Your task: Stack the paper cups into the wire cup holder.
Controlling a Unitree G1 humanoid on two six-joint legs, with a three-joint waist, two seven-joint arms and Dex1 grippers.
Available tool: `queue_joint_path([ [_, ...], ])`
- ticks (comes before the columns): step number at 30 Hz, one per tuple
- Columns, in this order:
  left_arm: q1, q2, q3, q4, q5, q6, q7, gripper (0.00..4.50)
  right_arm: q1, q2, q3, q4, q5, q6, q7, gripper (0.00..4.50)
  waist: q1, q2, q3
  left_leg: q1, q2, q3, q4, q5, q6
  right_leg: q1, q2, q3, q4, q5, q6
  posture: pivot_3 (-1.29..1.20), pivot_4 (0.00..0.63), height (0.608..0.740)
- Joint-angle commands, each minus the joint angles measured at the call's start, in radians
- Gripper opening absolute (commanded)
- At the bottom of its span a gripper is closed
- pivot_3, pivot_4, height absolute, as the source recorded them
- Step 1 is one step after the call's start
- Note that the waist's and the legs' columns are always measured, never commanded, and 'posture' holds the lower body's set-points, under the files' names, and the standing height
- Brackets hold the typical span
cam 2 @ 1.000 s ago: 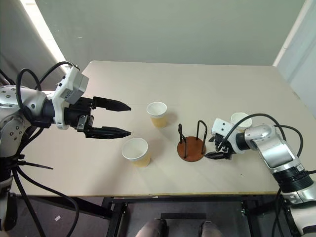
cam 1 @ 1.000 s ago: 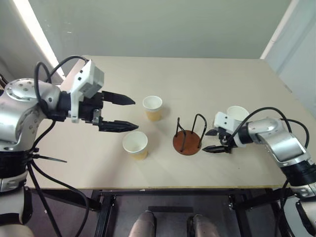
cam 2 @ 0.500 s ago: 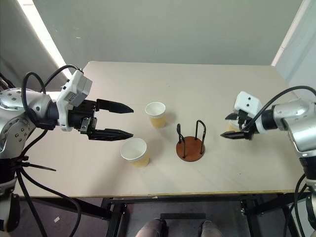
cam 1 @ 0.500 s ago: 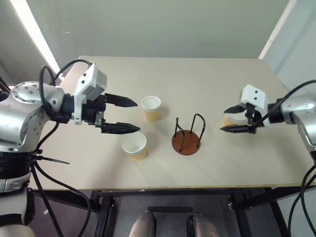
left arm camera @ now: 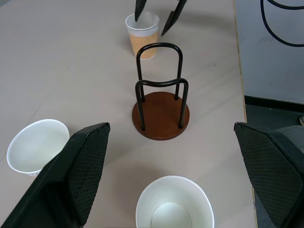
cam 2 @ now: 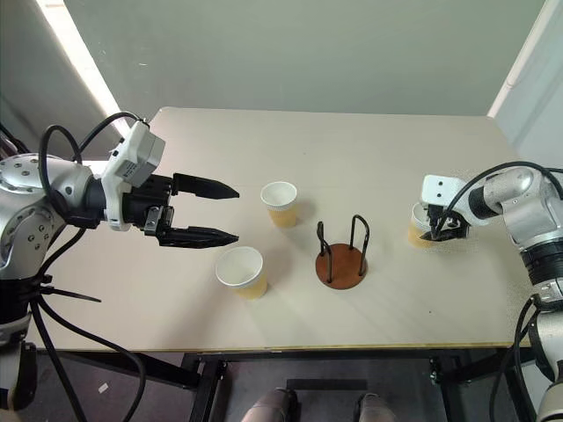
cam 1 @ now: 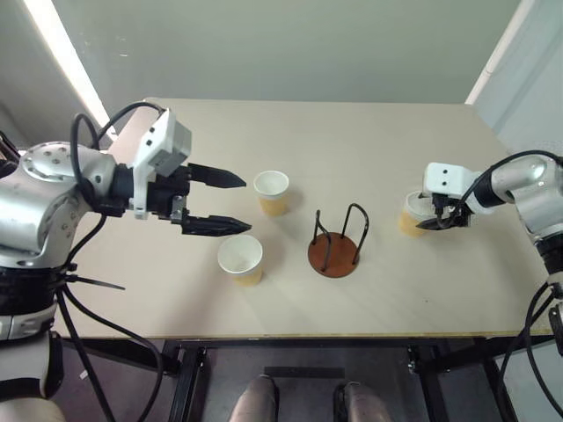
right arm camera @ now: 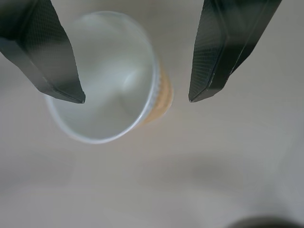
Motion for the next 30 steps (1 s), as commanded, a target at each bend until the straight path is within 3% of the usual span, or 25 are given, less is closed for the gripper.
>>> queue_joint_path([
  [1, -0.012, 0.016, 0.029, -0.019, -0.002, 0.001, 0.009, 4.50, -0.043, 0.004, 0.002, 0.031, -0.037, -0.051, 0.020, 3.43, 0.000, 0.000, 0.000, 0.000, 0.000, 0.000, 0.000, 0.000, 0.000, 0.000, 0.000, 0.000, 0.000, 0.000, 0.000, 0.00, 0.150, 0.740],
  [3, -0.012, 0.016, 0.028, -0.017, -0.002, 0.000, 0.009, 4.50, -0.044, 0.016, 0.004, 0.045, -0.051, -0.063, 0.027, 3.04, 0.000, 0.000, 0.000, 0.000, 0.000, 0.000, 0.000, 0.000, 0.000, 0.000, 0.000, 0.000, 0.000, 0.000, 0.000, 0.00, 0.150, 0.740],
  [11, -0.011, 0.016, 0.024, -0.015, 0.001, -0.007, 0.011, 4.50, -0.050, 0.027, -0.034, 0.037, -0.034, -0.045, 0.075, 0.14, 0.001, 0.000, 0.000, 0.000, 0.000, 0.000, 0.000, 0.000, 0.000, 0.000, 0.000, 0.000, 0.001, 0.000, 0.000, 0.00, 0.150, 0.740],
  [20, -0.020, 0.014, 0.015, -0.004, 0.009, -0.016, 0.006, 4.50, -0.109, 0.011, -0.123, -0.069, 0.066, 0.066, 0.169, 0.07, -0.001, 0.001, 0.001, 0.000, 0.000, 0.000, 0.000, 0.000, -0.001, 0.000, 0.000, 0.000, 0.001, -0.001, -0.001, 0.00, 0.150, 0.740],
  [25, -0.021, 0.017, 0.011, 0.004, 0.015, -0.026, -0.006, 4.50, -0.243, 0.015, -0.174, -0.248, 0.185, 0.232, 0.272, 0.07, -0.004, 0.002, 0.001, 0.000, 0.000, 0.000, -0.001, 0.000, -0.002, -0.001, 0.000, 0.000, 0.001, -0.002, -0.003, 0.00, 0.150, 0.740],
  [30, -0.031, 0.015, -0.006, 0.015, 0.033, -0.049, -0.039, 4.50, -0.247, -0.002, -0.127, -0.474, 0.318, 0.362, 0.300, 0.07, -0.004, 0.001, 0.001, 0.000, 0.000, -0.001, -0.002, 0.001, -0.005, -0.001, 0.001, -0.002, 0.001, -0.007, -0.011, 0.00, 0.150, 0.740],
])
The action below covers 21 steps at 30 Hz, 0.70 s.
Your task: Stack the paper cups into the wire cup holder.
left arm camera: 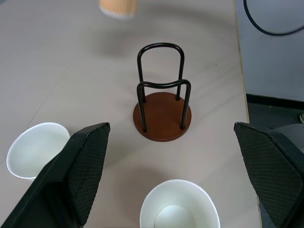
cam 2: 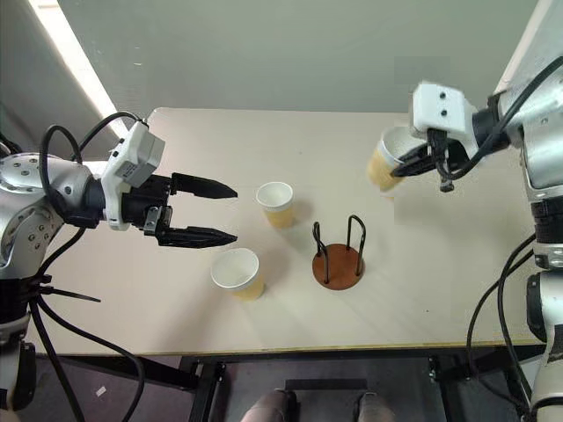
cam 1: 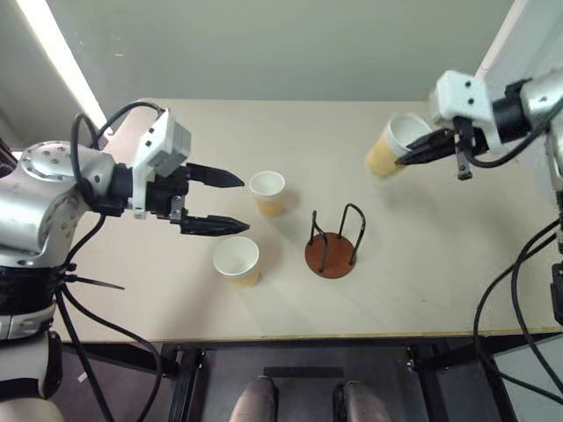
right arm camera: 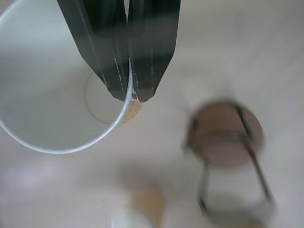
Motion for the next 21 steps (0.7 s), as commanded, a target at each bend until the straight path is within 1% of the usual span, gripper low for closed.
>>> queue_joint_path([
  [1, -0.035, 0.009, -0.001, 0.006, 0.012, -0.025, -0.025, 4.50, 0.005, -0.024, 0.030, -0.133, 0.094, 0.064, 0.012, 0.07, 0.001, 0.000, 0.000, 0.000, 0.000, 0.000, 0.000, 0.002, -0.004, 0.000, 0.000, 0.000, 0.000, 0.000, 0.000, 0.00, 0.150, 0.740],
  [2, -0.040, 0.007, -0.005, 0.011, 0.016, -0.028, -0.028, 4.50, 0.005, -0.025, 0.041, -0.153, 0.106, 0.071, 0.012, 0.07, 0.002, 0.000, 0.000, -0.001, -0.001, 0.000, 0.000, 0.003, -0.006, 0.000, 0.000, 0.000, 0.000, 0.000, 0.000, 0.00, 0.150, 0.740],
  [7, -0.059, -0.004, -0.016, 0.025, 0.027, -0.035, -0.034, 4.50, 0.037, -0.019, 0.072, -0.233, 0.143, 0.102, 0.012, 0.07, 0.004, 0.000, 0.000, -0.002, -0.001, 0.000, 0.001, 0.003, -0.005, 0.000, 0.000, 0.000, -0.001, 0.000, 0.000, 0.00, 0.150, 0.740],
  [15, -0.041, 0.000, -0.002, 0.011, 0.020, -0.027, -0.025, 4.50, 0.085, -0.005, 0.084, -0.261, 0.130, 0.085, 0.011, 0.07, 0.004, 0.000, 0.000, -0.001, 0.000, 0.000, 0.001, 0.003, -0.004, 0.000, 0.000, 0.000, 0.000, 0.000, 0.000, 0.00, 0.150, 0.740],
  [21, -0.041, 0.001, 0.000, 0.004, 0.016, -0.020, -0.017, 4.50, 0.103, 0.013, 0.098, -0.267, 0.124, 0.073, 0.008, 0.07, 0.003, 0.000, 0.000, -0.001, 0.000, 0.000, 0.001, 0.001, 0.000, 0.000, 0.000, 0.000, 0.001, 0.000, 0.000, 0.00, 0.150, 0.740],
])
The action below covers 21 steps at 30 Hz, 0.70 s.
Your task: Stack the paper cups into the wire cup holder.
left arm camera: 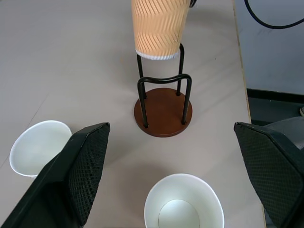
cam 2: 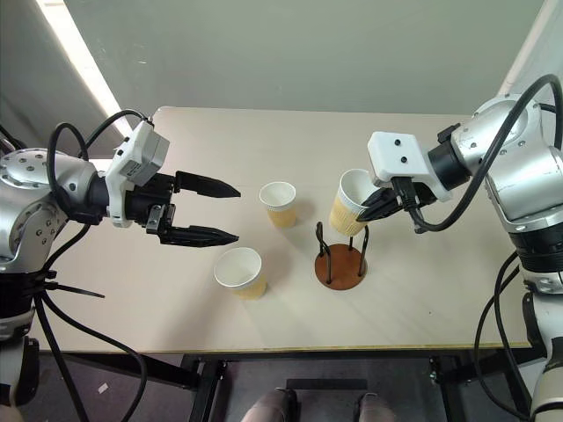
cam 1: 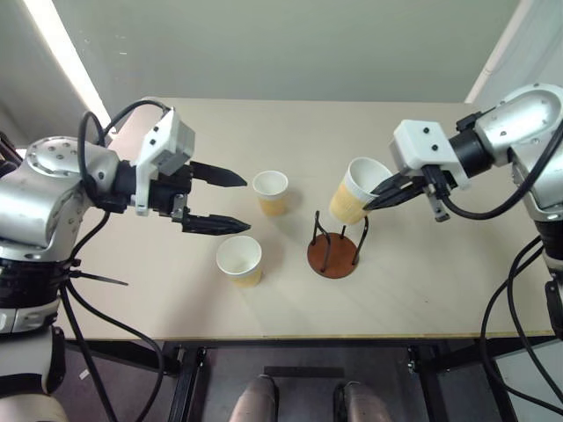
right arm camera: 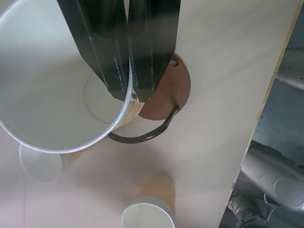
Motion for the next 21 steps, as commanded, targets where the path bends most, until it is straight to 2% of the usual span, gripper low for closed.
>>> queue_joint_path([
  [1, -0.009, 0.011, 0.029, -0.025, -0.002, 0.001, 0.008, 4.50, -0.003, 0.007, -0.002, -0.029, -0.010, -0.015, -0.002, 0.07, 0.000, 0.000, 0.000, 0.000, 0.000, 0.000, 0.000, 0.000, 0.000, 0.000, 0.000, 0.000, 0.000, 0.000, 0.000, 0.00, 0.150, 0.740],
  [14, -0.007, 0.011, 0.033, -0.037, -0.012, 0.010, 0.026, 4.50, 0.012, 0.054, 0.042, 0.000, -0.082, -0.073, -0.023, 0.07, 0.000, 0.000, 0.000, 0.000, 0.000, 0.000, 0.001, -0.002, 0.003, 0.000, 0.000, 0.000, 0.000, 0.000, 0.000, 0.00, 0.150, 0.740],
  [21, -0.008, 0.009, 0.035, -0.038, -0.014, 0.017, 0.029, 4.50, 0.015, 0.064, 0.032, -0.001, -0.088, -0.060, -0.029, 2.35, 0.000, 0.000, 0.000, 0.000, 0.000, 0.000, 0.001, -0.001, 0.003, 0.000, 0.000, 0.000, 0.001, 0.000, 0.000, 0.00, 0.150, 0.740],
])
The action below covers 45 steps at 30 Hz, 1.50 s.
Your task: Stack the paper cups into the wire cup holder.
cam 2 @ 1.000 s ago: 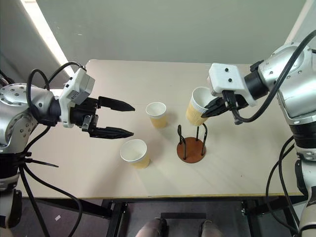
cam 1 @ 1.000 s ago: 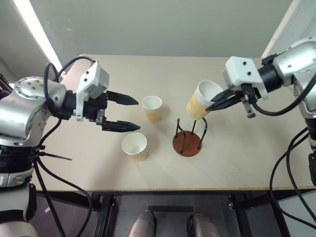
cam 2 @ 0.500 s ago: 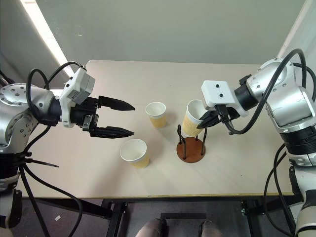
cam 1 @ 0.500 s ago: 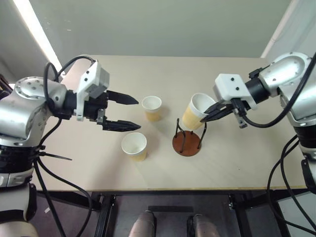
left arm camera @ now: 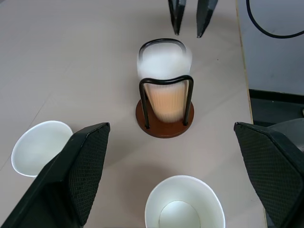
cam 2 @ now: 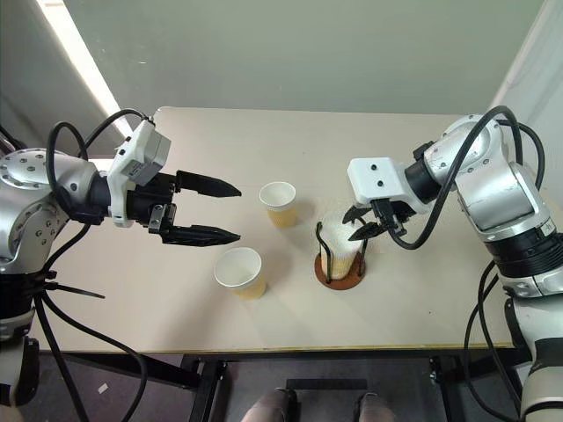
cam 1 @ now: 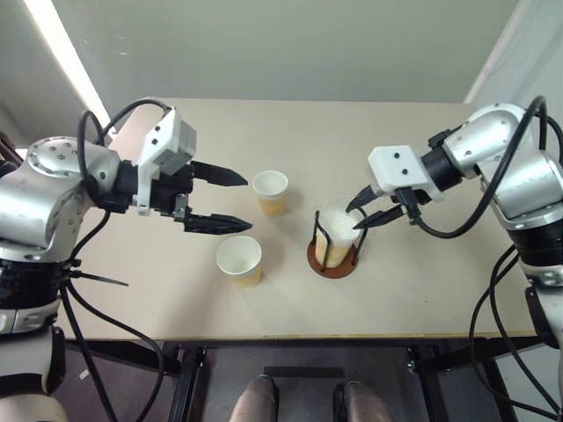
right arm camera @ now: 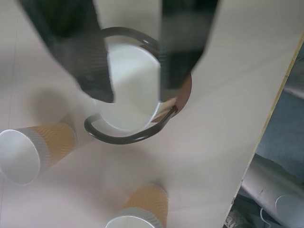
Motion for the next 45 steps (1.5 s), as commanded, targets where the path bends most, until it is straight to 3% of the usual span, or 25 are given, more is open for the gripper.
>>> queue_joint_path([
  [1, -0.008, 0.008, 0.034, -0.023, -0.008, 0.000, 0.007, 4.50, -0.006, -0.003, -0.019, -0.011, -0.002, 0.006, -0.009, 2.71, 0.000, 0.000, 0.000, 0.000, 0.000, 0.000, 0.000, 0.000, 0.000, 0.000, 0.000, 0.000, 0.000, 0.000, 0.000, 0.00, 0.150, 0.740],
  [6, -0.001, 0.010, 0.029, -0.025, -0.001, -0.007, 0.005, 4.50, -0.009, 0.013, -0.043, -0.001, 0.003, 0.017, -0.050, 4.40, 0.000, 0.000, 0.000, 0.000, 0.000, 0.000, 0.000, 0.000, 0.000, 0.000, 0.000, 0.000, 0.000, 0.000, 0.000, 0.00, 0.150, 0.740],
  [11, 0.017, 0.038, 0.006, -0.087, 0.052, -0.044, 0.014, 4.50, -0.059, 0.045, -0.129, 0.065, 0.066, 0.097, -0.104, 4.40, -0.001, 0.000, 0.000, 0.000, 0.000, 0.000, 0.000, 0.000, 0.000, 0.000, 0.000, 0.000, 0.000, 0.000, 0.000, 0.00, 0.150, 0.740],
  [18, 0.130, 0.158, -0.048, -0.217, 0.226, -0.213, -0.011, 4.50, -0.106, 0.023, -0.249, 0.088, 0.241, 0.296, -0.077, 4.40, -0.002, 0.000, 0.000, 0.000, 0.000, 0.000, 0.000, 0.000, -0.002, 0.000, 0.001, 0.000, -0.001, -0.001, -0.002, 0.00, 0.150, 0.740],
  [23, 0.171, 0.190, -0.066, -0.255, 0.289, -0.265, -0.008, 4.50, -0.106, 0.002, -0.242, 0.096, 0.255, 0.308, -0.077, 4.40, -0.002, 0.000, 0.000, 0.000, 0.000, 0.000, 0.000, 0.001, -0.002, 0.000, 0.001, 0.000, -0.001, -0.002, -0.003, 0.00, 0.150, 0.740],
  [36, 0.298, 0.284, -0.056, -0.398, 0.303, -0.180, -0.004, 4.50, -0.124, -0.023, -0.208, 0.139, 0.248, 0.301, -0.035, 4.40, -0.003, 0.000, 0.000, 0.001, 0.001, 0.000, -0.001, -0.001, 0.000, 0.000, 0.001, 0.000, 0.001, -0.002, -0.003, 0.00, 0.150, 0.740],
  [45, 0.366, 0.276, -0.081, -0.499, 0.354, -0.120, 0.063, 4.50, -0.123, -0.032, -0.210, 0.113, 0.275, 0.327, 0.002, 4.40, -0.002, 0.000, 0.000, 0.001, 0.001, 0.000, -0.001, -0.001, 0.000, 0.000, 0.001, 0.000, 0.000, -0.002, -0.003, 0.00, 0.150, 0.740],
])
